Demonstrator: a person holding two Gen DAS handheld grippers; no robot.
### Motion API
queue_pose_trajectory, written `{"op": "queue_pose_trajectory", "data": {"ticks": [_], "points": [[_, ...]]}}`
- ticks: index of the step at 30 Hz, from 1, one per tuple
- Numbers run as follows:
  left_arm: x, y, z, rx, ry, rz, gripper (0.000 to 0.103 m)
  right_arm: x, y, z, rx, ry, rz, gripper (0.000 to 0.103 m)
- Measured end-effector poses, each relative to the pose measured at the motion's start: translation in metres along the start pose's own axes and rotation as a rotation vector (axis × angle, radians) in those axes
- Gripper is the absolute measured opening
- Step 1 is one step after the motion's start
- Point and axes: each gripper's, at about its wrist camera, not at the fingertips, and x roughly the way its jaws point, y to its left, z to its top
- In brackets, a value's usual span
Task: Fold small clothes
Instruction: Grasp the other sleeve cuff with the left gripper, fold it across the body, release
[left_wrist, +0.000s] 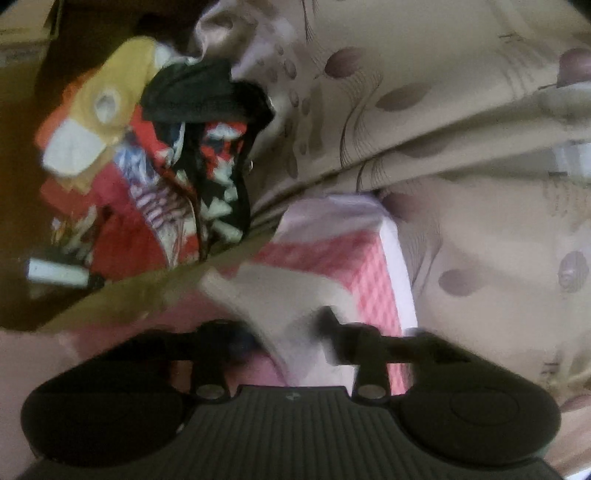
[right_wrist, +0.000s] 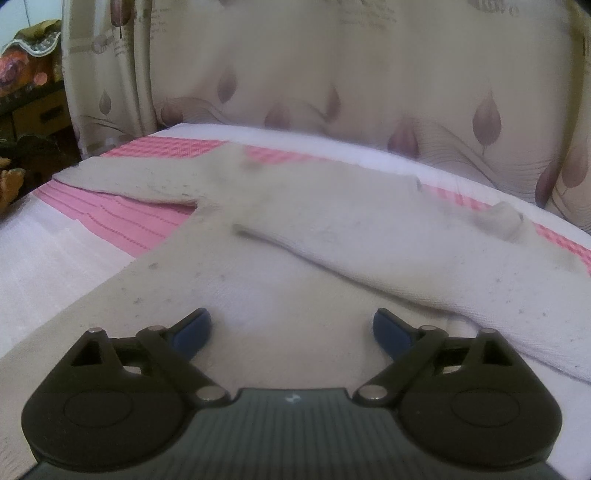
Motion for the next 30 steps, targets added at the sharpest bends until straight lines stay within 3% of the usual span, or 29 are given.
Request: {"op": "queue_pose_trajectory", "data": {"ticks": [1, 5, 12, 17, 22, 30], "points": [[-0.003, -0.008, -0.003, 0.029, -0.056, 0.003, 0.005, 0.000, -0.001, 0.000, 0.003, -0.001, 0.003, 0.096], [-0.028, -0.060, -0.021, 0.198, -0.179, -0.004, 0.005, 0.000, -0.005, 0.000, 0.026, -0.009, 0.020, 0.096], [-0.082, -0.165, -0.076, 0.366, -0.188, -0.186, 0.005, -0.010, -0.036, -0.003, 0.206, -0.096, 0.063, 0.096], [-0.106, -0.250, -0.141, 0.476, -0.135, -0.298, 0.005, -0.032, -0.054, -0.012, 0.340, -0.150, 0.096, 0.096], [-0.111, -0.324, -0.221, 0.568, -0.028, -0.395, 0.005, -0.062, -0.071, -0.024, 0.399, -0.180, 0.135, 0.096], [-0.066, -0.397, -0.365, 0.661, 0.201, -0.463, 0.005, -0.112, -0.122, -0.039, 0.497, -0.253, 0.144, 0.096]]}}
